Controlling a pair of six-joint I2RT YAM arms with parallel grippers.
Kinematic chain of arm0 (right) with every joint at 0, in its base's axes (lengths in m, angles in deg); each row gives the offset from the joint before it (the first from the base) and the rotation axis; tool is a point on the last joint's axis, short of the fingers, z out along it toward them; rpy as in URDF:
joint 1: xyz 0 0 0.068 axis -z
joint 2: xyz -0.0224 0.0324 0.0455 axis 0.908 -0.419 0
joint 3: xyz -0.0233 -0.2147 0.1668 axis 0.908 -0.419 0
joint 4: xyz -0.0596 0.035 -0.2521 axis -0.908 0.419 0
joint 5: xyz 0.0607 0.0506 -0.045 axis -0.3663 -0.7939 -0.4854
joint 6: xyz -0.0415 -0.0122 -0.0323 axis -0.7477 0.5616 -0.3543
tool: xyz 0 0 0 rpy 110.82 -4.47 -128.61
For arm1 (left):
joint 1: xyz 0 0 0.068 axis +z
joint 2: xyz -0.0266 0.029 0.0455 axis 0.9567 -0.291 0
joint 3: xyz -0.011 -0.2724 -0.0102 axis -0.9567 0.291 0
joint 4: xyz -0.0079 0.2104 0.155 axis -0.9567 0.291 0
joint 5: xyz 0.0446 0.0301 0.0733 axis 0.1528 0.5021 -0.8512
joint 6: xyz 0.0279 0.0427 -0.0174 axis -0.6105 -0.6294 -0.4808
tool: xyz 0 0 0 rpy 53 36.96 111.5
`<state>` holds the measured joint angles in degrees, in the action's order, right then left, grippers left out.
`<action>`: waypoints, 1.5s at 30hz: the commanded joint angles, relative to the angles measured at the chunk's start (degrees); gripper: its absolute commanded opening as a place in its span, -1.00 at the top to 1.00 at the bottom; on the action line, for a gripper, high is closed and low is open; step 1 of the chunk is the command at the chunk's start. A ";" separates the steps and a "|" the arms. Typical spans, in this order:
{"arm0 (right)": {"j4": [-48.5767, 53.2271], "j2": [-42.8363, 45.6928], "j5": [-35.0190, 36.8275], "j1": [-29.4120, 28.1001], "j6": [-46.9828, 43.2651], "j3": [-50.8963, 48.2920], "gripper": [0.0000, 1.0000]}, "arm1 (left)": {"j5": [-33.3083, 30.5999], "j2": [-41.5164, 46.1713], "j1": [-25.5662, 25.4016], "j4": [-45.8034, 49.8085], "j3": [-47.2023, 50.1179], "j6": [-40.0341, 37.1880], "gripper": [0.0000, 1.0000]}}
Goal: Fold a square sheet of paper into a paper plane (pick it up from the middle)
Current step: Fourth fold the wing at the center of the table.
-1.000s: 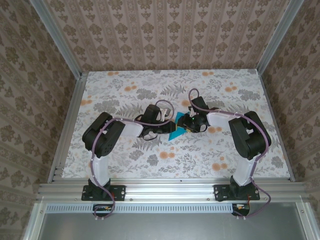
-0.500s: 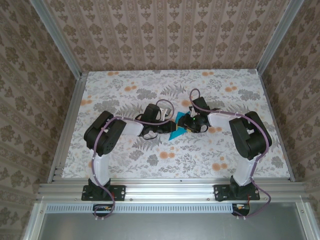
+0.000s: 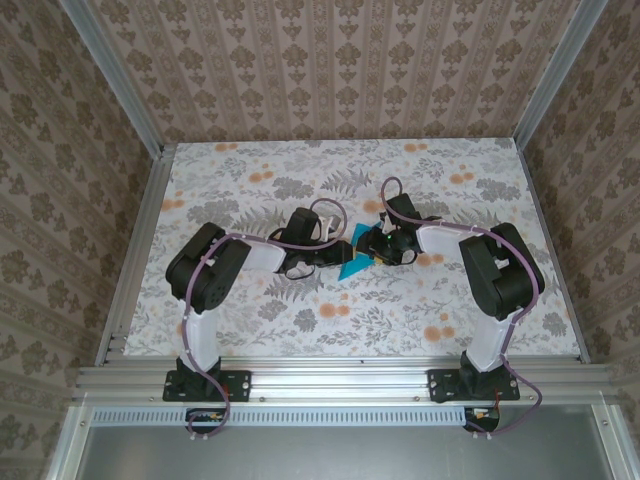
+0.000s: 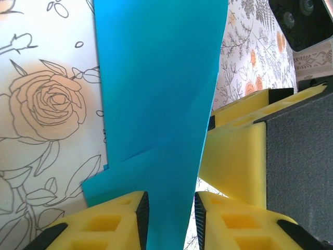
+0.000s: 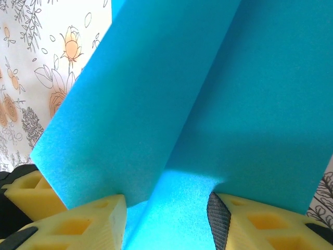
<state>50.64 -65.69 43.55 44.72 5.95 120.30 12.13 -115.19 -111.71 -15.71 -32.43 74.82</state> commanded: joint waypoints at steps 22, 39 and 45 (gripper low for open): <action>8.51 -4.04 9.04 -0.52 2.95 -1.01 0.03 | 5.45 3.73 0.03 -2.51 1.33 1.71 0.33; 11.72 -5.42 11.93 -0.50 4.67 0.23 0.00 | -3.74 5.97 -0.36 -5.28 7.61 4.13 0.20; 11.46 -5.27 11.71 -0.54 4.81 -0.12 0.01 | -0.90 2.08 -1.22 -7.18 4.32 4.58 0.19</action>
<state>54.69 -66.61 48.16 44.02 9.64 122.75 9.69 -111.12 -112.56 -20.54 -25.78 78.47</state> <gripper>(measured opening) 0.496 0.407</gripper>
